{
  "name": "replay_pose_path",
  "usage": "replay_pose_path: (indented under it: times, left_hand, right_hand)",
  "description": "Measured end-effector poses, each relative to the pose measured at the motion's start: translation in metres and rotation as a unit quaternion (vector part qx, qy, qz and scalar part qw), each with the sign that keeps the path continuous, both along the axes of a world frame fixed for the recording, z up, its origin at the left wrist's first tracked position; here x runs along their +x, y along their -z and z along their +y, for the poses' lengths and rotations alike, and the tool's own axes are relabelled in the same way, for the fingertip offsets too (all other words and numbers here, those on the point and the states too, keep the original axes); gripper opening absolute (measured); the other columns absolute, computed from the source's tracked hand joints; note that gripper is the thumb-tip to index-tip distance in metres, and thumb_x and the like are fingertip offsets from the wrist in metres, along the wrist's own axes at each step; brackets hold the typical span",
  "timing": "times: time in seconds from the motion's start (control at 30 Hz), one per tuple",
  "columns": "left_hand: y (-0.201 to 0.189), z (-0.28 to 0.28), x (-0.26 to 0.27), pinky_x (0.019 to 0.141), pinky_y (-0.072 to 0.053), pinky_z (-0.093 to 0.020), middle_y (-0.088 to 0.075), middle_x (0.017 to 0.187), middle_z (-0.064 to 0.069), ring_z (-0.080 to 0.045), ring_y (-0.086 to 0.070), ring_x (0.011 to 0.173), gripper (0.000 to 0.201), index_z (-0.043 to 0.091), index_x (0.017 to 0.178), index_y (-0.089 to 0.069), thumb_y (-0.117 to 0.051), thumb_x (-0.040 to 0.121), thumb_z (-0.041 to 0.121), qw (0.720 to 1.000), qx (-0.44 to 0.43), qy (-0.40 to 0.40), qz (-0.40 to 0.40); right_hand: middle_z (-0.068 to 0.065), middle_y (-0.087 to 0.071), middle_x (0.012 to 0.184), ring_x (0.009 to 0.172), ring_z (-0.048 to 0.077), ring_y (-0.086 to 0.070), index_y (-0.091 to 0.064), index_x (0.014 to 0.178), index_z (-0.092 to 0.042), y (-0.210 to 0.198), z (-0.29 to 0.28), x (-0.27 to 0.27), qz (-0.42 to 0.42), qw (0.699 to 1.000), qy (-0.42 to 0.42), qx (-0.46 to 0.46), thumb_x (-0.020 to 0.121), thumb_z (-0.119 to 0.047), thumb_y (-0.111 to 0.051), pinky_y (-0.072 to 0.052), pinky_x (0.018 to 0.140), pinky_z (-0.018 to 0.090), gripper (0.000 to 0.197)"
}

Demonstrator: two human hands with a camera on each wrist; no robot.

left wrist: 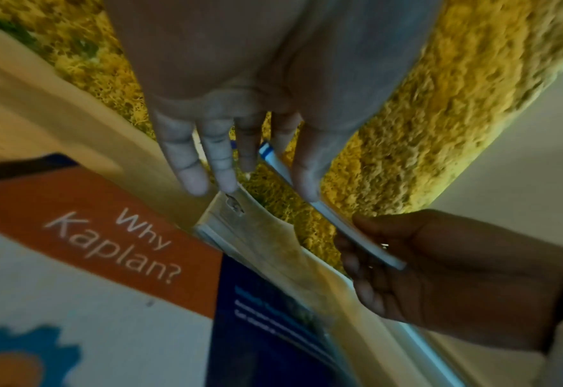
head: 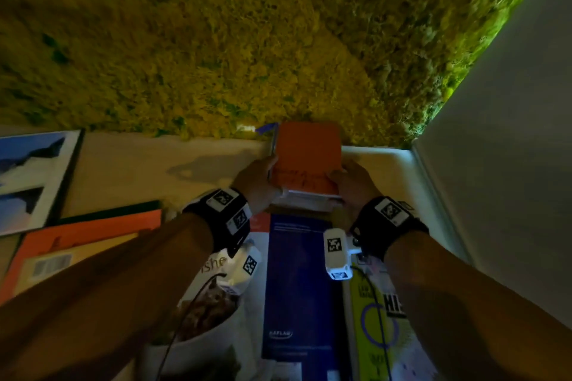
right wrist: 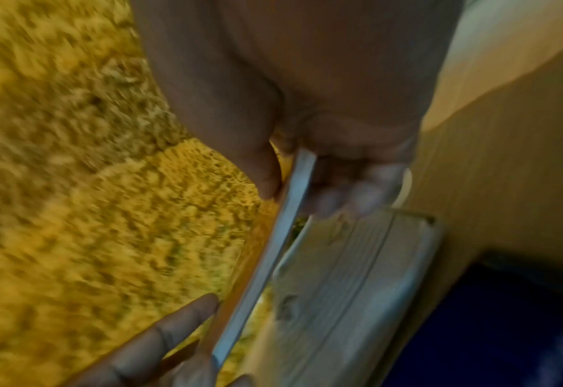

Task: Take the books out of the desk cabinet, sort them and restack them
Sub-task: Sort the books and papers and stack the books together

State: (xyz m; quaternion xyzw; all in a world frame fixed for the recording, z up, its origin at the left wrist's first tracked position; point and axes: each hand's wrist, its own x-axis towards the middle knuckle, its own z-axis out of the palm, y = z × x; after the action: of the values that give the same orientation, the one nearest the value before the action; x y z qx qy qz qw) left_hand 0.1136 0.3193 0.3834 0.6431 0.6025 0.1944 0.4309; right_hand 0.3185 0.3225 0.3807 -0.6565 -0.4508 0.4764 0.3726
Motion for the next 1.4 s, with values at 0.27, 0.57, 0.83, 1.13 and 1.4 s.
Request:
replay_pose_path:
  times: [0.27,0.57,0.83,1.13,1.4]
  left_hand:
    - [0.033,0.012,0.018,0.086,-0.038,-0.033,-0.051,0.117,0.010,-0.017,-0.055,0.102,0.026,0.016,0.117,-0.057,-0.066,0.094,0.025,0.995,-0.065,0.028,0.070]
    - [0.002,-0.016,-0.040,0.077,-0.037,-0.024,-0.047,0.116,0.009,-0.012,-0.053,0.097,0.036,0.023,0.128,-0.055,-0.062,0.094,0.033,0.997,0.020,0.000,0.073]
    - [-0.024,-0.098,-0.188,0.103,-0.045,-0.046,-0.063,0.133,-0.012,-0.029,-0.059,0.123,0.056,0.007,0.129,-0.061,-0.075,0.079,0.030,0.989,0.004,-0.135,-0.059]
    - [0.023,-0.206,-0.302,0.084,-0.049,-0.031,-0.063,0.116,-0.010,-0.031,-0.063,0.112,0.048,0.019,0.127,-0.062,-0.074,0.081,0.012,0.978,0.007,-0.207,0.031]
    - [0.035,-0.242,-0.313,0.090,-0.055,-0.048,-0.072,0.106,-0.006,-0.028,-0.067,0.106,0.031,0.020,0.106,-0.061,-0.073,0.081,0.007,0.921,-0.108,-0.267,-0.263]
  right_hand:
    - [0.011,-0.072,0.112,0.103,0.033,-0.069,-0.071,0.107,-0.009,0.044,0.020,0.018,-0.121,0.984,-0.082,-0.102,0.098,-0.023,-0.061,-0.057,0.097,0.051,0.020]
    - [0.018,-0.058,0.132,0.113,0.036,-0.060,-0.059,0.132,-0.011,0.017,0.011,-0.012,-0.220,0.974,0.004,0.049,0.092,-0.028,-0.060,-0.051,0.086,0.043,0.044]
    - [0.010,-0.066,0.110,0.104,0.032,-0.064,-0.065,0.116,-0.010,-0.029,-0.071,-0.132,-0.295,0.916,-0.186,0.196,0.093,-0.029,-0.052,-0.052,0.088,0.045,0.033]
    - [0.016,-0.069,0.092,0.083,0.035,-0.069,-0.060,0.111,-0.006,0.030,-0.178,-0.264,-0.199,0.930,-0.308,-0.028,0.093,-0.052,-0.062,-0.055,0.074,0.047,0.049]
    - [0.001,-0.075,0.117,0.109,0.023,-0.071,-0.070,0.124,-0.020,0.033,-0.197,-0.288,-0.116,0.962,-0.234,-0.084,0.084,-0.043,-0.078,-0.057,0.096,0.038,0.047]
